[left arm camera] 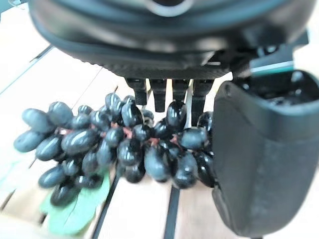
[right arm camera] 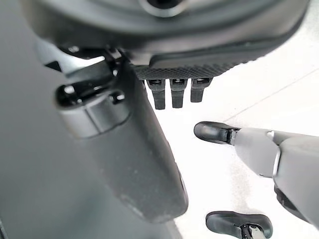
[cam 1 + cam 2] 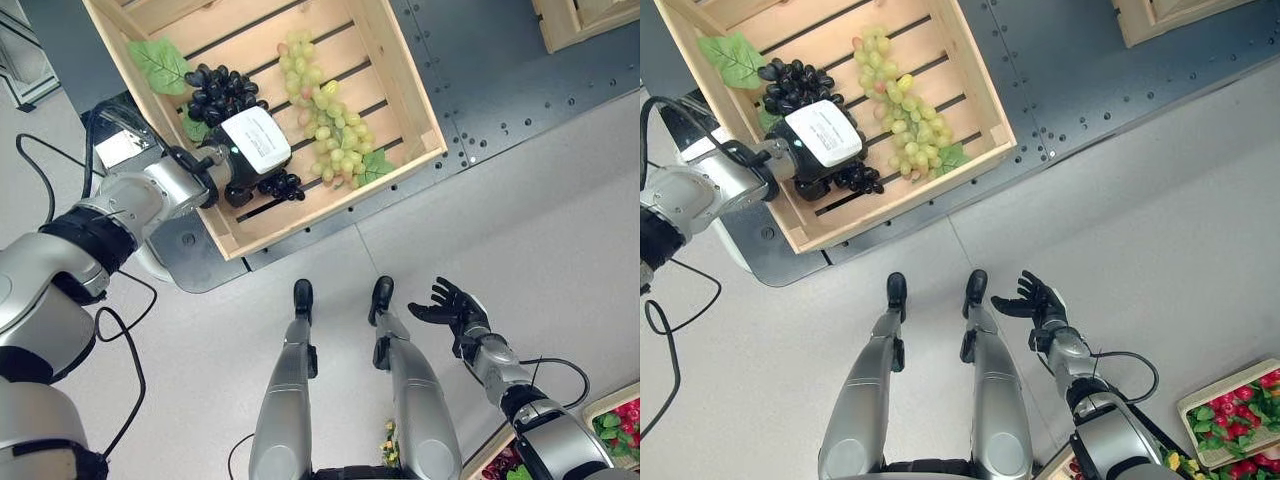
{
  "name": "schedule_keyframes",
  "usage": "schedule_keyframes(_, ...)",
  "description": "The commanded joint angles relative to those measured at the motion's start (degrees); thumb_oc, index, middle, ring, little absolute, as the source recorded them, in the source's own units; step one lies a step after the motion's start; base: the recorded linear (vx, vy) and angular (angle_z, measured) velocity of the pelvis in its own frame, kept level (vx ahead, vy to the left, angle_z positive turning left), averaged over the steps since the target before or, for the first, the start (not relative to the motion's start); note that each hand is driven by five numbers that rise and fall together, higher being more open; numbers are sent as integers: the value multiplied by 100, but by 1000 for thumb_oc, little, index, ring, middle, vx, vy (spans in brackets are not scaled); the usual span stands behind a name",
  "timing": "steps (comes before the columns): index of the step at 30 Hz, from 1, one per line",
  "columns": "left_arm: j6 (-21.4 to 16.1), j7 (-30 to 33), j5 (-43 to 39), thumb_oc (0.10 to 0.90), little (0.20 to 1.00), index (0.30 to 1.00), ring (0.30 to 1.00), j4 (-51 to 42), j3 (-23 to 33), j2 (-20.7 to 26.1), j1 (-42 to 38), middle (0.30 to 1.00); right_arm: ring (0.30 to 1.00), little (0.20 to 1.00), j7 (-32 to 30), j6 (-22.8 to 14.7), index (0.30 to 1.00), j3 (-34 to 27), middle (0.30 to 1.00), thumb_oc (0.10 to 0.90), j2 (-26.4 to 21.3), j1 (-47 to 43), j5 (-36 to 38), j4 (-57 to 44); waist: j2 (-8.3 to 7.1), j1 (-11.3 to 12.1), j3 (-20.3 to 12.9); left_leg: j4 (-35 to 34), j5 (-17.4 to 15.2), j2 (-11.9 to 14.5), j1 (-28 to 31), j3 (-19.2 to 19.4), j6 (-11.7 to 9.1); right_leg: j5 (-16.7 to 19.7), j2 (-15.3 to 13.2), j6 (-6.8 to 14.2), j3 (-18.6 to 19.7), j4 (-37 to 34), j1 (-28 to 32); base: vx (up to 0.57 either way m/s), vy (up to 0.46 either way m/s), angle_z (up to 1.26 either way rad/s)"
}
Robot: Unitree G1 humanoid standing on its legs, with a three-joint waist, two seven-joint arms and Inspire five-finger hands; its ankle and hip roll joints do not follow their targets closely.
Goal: Pick up the fruits from the basket on one side to the basket on the other side
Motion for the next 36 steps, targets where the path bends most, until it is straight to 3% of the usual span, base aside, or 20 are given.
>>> schedule_keyframes(1,674,-390,371,800,900,900,900,389,110,192,-577,900,900,900,195,-297,900,12,900,800,-248,173,405,-196,-67,-42,-53,193,-400,-109,-51,429,213,-73,37,182,90,157,114,-2,-1,9)
schedule_keyframes(7,615,-442,451,800,900,900,900,410,-61,78,-804,900,900,900,201,-427,900,-8,900,800,-218,133,600,-247,-137,-91,-53,157,-368,-78,-281,441,208,-8,57,218,69,151,-130,0,0,1)
schedule_keyframes(17,979,-1097,844,800,900,900,900,532,-214,13,-886,900,900,900,324,-882,900,-50,900,800,-227,110,1006,-732,-228,-196,-53,166,-329,-57,-625,467,196,155,74,283,79,20,-438,0,3,1)
schedule_keyframes(18,1097,-1254,851,715,773,773,773,563,-212,15,-884,773,900,900,290,-922,900,-49,900,800,-206,106,1037,-836,-227,-193,-53,166,-330,-57,-647,466,195,167,64,289,69,4,-452,0,0,0)
schedule_keyframes(19,1110,-1291,841,480,420,420,420,565,-220,23,-890,420,900,900,273,-928,900,-47,900,800,-200,107,1053,-894,-226,-192,-53,175,-331,-58,-659,459,193,173,60,292,67,3,-459,0,0,0)
schedule_keyframes(20,1129,-1311,786,400,300,300,300,582,-225,23,-894,300,900,900,280,-920,900,-62,900,800,-198,101,1070,-934,-228,-189,-53,174,-334,-61,-659,451,193,174,57,296,63,-1,-455,0,0,0)
schedule_keyframes(36,906,-882,537,400,300,300,300,644,-150,110,-758,300,900,900,158,-880,900,-147,900,800,-172,174,1032,-1180,-104,-100,-53,118,-403,-106,-333,447,245,147,-22,331,7,-28,-157,0,0,0)
